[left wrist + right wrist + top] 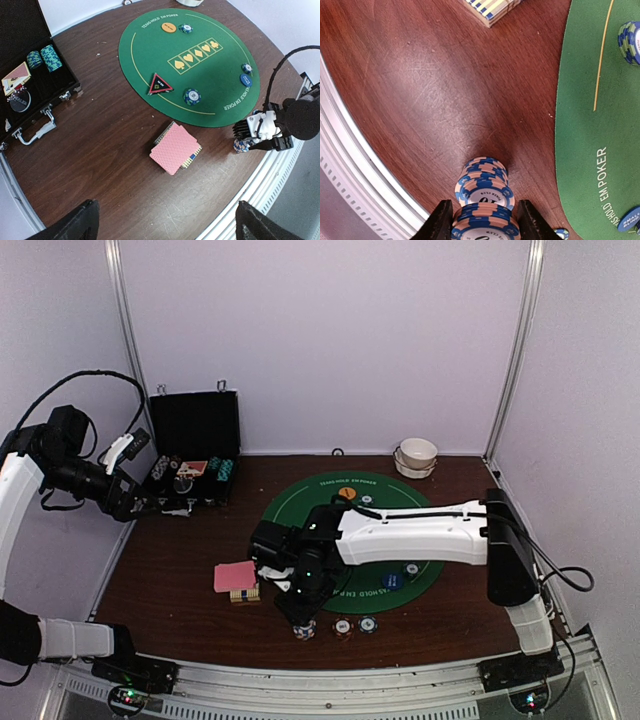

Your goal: Distribute texas hold em gaming equipment

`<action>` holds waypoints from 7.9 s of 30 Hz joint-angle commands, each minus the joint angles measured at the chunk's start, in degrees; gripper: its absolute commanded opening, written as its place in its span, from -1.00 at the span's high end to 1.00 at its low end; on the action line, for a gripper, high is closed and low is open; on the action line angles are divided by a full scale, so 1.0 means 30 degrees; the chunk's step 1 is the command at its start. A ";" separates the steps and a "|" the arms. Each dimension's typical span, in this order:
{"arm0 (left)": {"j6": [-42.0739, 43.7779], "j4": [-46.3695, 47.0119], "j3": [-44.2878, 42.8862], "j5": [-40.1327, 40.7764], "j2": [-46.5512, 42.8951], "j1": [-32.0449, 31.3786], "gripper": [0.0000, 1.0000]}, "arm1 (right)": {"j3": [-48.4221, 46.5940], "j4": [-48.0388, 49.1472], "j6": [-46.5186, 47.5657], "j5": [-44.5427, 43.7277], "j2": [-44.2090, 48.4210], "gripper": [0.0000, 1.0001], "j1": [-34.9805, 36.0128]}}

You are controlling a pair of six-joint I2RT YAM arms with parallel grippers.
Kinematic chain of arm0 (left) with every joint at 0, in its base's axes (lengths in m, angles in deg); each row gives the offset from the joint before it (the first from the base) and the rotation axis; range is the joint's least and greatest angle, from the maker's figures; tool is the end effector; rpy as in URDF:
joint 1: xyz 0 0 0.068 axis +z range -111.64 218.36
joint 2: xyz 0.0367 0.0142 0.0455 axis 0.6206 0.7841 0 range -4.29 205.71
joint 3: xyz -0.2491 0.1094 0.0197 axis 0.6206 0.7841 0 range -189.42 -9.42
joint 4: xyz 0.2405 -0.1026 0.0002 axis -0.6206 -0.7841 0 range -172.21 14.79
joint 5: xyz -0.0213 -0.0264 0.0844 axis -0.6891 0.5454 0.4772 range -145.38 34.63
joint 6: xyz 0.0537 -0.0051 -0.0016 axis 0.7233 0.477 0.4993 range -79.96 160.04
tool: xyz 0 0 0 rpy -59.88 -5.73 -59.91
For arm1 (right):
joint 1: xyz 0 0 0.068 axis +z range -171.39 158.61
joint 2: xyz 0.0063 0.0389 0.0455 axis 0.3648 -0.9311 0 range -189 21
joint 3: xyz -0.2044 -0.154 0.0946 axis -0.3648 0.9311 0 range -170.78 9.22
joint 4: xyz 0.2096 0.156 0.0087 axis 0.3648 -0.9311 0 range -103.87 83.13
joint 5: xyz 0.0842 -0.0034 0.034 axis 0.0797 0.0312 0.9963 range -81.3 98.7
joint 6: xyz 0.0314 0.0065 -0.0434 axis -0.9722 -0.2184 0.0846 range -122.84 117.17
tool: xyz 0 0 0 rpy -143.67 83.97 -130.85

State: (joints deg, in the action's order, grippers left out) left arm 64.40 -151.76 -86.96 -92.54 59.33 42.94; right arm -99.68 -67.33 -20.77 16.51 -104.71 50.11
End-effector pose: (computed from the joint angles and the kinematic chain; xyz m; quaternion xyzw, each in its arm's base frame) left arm 0.1743 -0.0076 0.3762 0.2325 0.8943 -0.2437 0.2945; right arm 0.1382 0.4283 0.2079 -0.4536 0.8817 0.1260 0.0309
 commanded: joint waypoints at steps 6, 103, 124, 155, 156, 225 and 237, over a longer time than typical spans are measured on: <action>0.0288 -0.0019 -0.0433 -0.0223 -0.0219 0.0144 -0.95 | -0.0663 -0.0500 0.0075 -0.1833 0.2563 0.30 -0.3343; 0.0376 -0.0208 -0.0551 -0.0118 -0.0154 0.0151 -0.95 | 0.2380 0.1903 0.1864 0.0282 0.0894 -0.81 0.0089; 0.0406 -0.0270 -0.0463 -0.0037 -0.0202 0.0144 -0.95 | 0.1085 0.1510 0.2257 0.0343 -0.0621 -0.39 0.0082; 0.0545 -0.0276 -0.0170 -0.0062 -0.0440 0.0144 -0.95 | 0.0276 0.0324 0.2374 0.0575 -0.0604 -0.12 0.0014; 0.0551 -0.0269 -0.0144 -0.0062 -0.0449 0.0144 -0.95 | 0.0314 0.0340 0.2400 0.0602 -0.0606 -0.15 0.0017; 0.0517 -0.0289 -0.0475 -0.0208 -0.0404 0.0144 -0.95 | -0.3098 0.0599 0.1312 -0.0640 -0.1445 0.48 -0.5005; 0.0596 -0.0277 -0.0406 -0.0239 -0.0369 0.0144 -0.95 | -0.3771 0.1386 0.1059 -0.0199 -0.3645 0.46 -0.5517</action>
State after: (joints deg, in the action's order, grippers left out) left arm 65.14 -153.12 -87.68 -92.61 58.91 42.94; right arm -109.74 -64.38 -16.77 15.66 -114.46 33.28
